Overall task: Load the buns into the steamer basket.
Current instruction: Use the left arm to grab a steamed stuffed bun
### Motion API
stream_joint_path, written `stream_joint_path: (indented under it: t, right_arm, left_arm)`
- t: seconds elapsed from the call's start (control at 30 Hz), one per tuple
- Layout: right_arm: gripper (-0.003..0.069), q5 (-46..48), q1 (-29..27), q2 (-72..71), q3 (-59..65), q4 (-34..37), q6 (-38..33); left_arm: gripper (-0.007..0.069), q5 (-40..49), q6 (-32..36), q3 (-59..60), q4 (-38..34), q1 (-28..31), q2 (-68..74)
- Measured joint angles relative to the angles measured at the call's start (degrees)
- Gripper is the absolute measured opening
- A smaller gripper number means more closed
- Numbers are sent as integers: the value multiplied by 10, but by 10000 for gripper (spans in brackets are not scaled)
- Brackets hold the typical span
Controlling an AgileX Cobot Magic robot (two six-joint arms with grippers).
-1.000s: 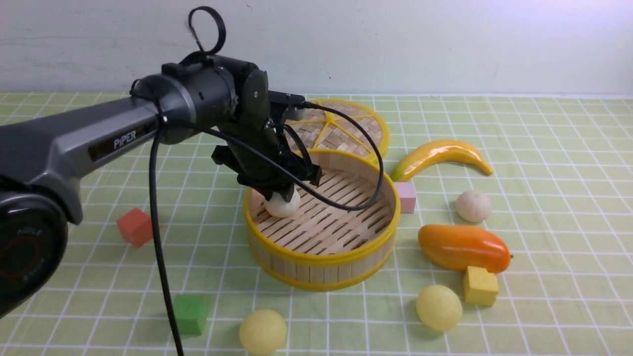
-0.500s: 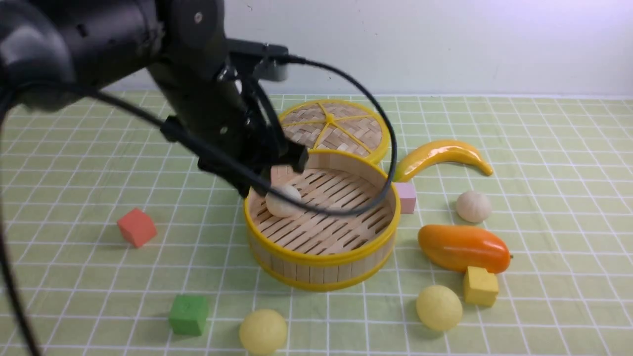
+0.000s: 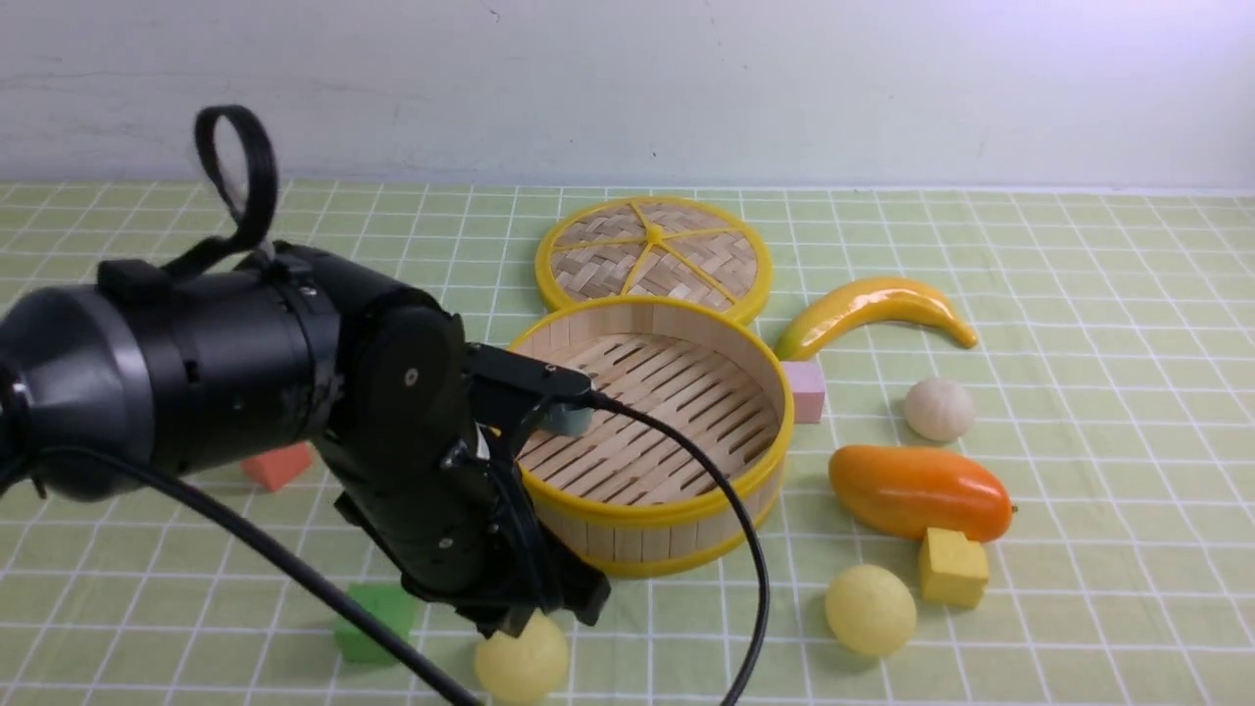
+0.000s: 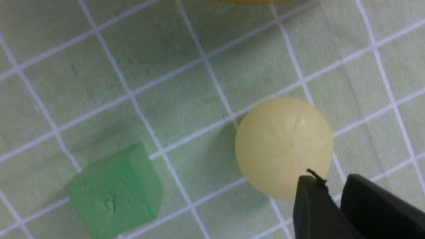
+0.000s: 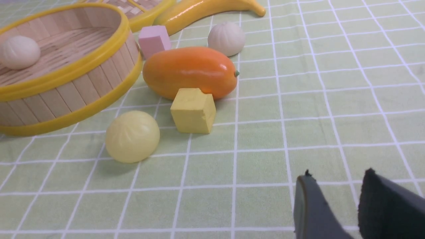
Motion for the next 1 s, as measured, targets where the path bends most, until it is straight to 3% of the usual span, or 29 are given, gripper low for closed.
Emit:
stream_joint_path:
  t: [0.23,0.73,0.87,1.0]
  right_arm:
    - [232,0,0,0,0,0,0]
    - [239,0,0,0,0,0,1]
    - [239,0,0,0,0,0,1]
    - [239,0,0,0,0,0,1]
  left_arm:
    - [248,-30,5,0,0,0,36]
    - [251,-58,9,-1,18,0,68]
    - [209,-52,8,-1,18,0,68]
    - [74,-42,9,-1,22,0,68]
